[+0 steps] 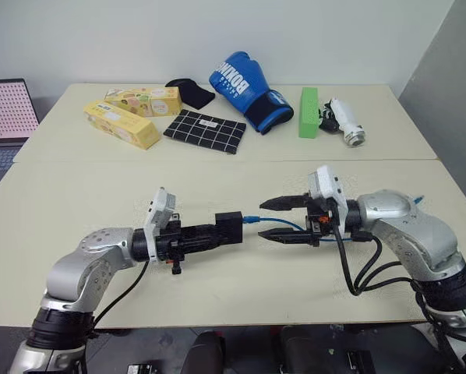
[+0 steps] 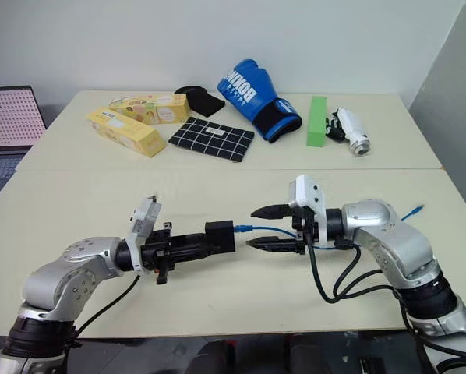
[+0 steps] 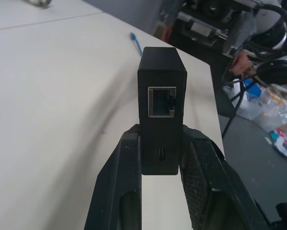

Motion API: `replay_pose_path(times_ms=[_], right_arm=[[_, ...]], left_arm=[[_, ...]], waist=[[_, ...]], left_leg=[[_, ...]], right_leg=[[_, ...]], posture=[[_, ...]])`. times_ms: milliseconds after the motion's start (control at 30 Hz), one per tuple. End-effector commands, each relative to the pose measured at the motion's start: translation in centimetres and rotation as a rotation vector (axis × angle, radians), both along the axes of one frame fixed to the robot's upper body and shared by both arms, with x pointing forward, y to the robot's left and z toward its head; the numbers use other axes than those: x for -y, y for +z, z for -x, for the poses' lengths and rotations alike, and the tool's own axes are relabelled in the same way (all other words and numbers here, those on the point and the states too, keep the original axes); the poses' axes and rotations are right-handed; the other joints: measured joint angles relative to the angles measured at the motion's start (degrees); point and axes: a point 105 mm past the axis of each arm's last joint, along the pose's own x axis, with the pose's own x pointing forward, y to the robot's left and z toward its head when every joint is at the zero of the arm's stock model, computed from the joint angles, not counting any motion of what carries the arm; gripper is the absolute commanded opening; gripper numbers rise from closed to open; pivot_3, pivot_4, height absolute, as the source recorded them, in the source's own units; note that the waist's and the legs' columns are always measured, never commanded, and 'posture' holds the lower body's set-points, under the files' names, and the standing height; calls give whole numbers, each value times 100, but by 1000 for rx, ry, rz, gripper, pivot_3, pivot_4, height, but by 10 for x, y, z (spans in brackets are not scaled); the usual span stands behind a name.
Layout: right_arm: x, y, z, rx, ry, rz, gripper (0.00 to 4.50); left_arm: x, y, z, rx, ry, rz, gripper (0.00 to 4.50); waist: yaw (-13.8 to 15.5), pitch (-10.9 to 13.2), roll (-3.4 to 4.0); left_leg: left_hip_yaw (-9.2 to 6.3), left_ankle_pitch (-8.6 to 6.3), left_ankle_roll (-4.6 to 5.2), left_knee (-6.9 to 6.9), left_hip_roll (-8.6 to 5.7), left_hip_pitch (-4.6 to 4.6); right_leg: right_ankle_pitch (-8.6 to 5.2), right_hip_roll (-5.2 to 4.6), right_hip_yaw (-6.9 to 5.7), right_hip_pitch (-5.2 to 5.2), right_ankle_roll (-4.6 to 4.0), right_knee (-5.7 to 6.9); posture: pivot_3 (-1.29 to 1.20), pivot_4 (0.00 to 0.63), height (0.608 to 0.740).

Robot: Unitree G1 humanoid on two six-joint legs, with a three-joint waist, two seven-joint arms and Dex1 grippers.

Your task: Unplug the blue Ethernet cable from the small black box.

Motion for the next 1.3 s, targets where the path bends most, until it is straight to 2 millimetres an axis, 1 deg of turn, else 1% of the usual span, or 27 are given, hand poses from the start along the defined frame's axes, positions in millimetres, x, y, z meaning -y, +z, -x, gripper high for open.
replay_pose_path(times_ms=[33, 100, 267, 500, 833, 933, 1133, 1300], right_arm=[[-8, 7, 10, -64, -7, -44, 2960], [-12, 5, 10, -119, -22, -67, 2960], [-15, 1, 9, -164, -30, -71, 2960], [-18, -7, 6, -171, -33, -42, 2960], [-18, -10, 3, -164, -31, -23, 2960], [-17, -12, 3, -158, -30, -13, 2437], [-17, -12, 2, -148, -32, -10, 1043], [-16, -13, 1, -137, -24, 5, 44]], left_arm=[[2, 6, 1, 51, -54, 6, 761], [2, 5, 3, 56, -70, -5, 761], [-1, 2, 5, 60, -80, -13, 761], [-4, 0, 7, 63, -80, -16, 761], [-6, -3, 7, 64, -69, -14, 761], [-6, -3, 7, 64, -68, -10, 761], [-6, -5, 8, 61, -74, -13, 761], [-6, -5, 9, 60, -77, -7, 761]], waist=[[2, 0, 0], [3, 0, 0], [5, 0, 0], [3, 0, 0], [3, 0, 0], [3, 0, 0], [3, 0, 0], [4, 0, 0]], left_leg=[[0, 0, 0, 0, 1, 0], [0, 0, 0, 0, 1, -1], [2, 0, 0, 1, 0, -5], [2, 0, 0, 2, 1, -4], [2, 0, 1, 1, 1, -5], [2, 0, 1, 1, 1, -4], [2, 0, 1, 1, 1, -4], [2, 0, 1, 1, 1, -4]], right_leg=[[0, 0, 0, 0, 0, 0], [0, 2, -2, 0, 1, -1], [0, 6, -4, 0, 2, -1], [-1, 7, -6, -1, 2, -2], [-1, 8, -6, -2, 3, -2], [-1, 9, -6, -2, 3, -1], [-1, 9, -6, -2, 3, -2], [-1, 9, -7, -2, 3, -2]], posture=[[0, 150, 740], [0, 150, 740], [0, 150, 740], [0, 150, 740], [0, 150, 740], [0, 150, 740], [0, 150, 740], [0, 150, 740]])
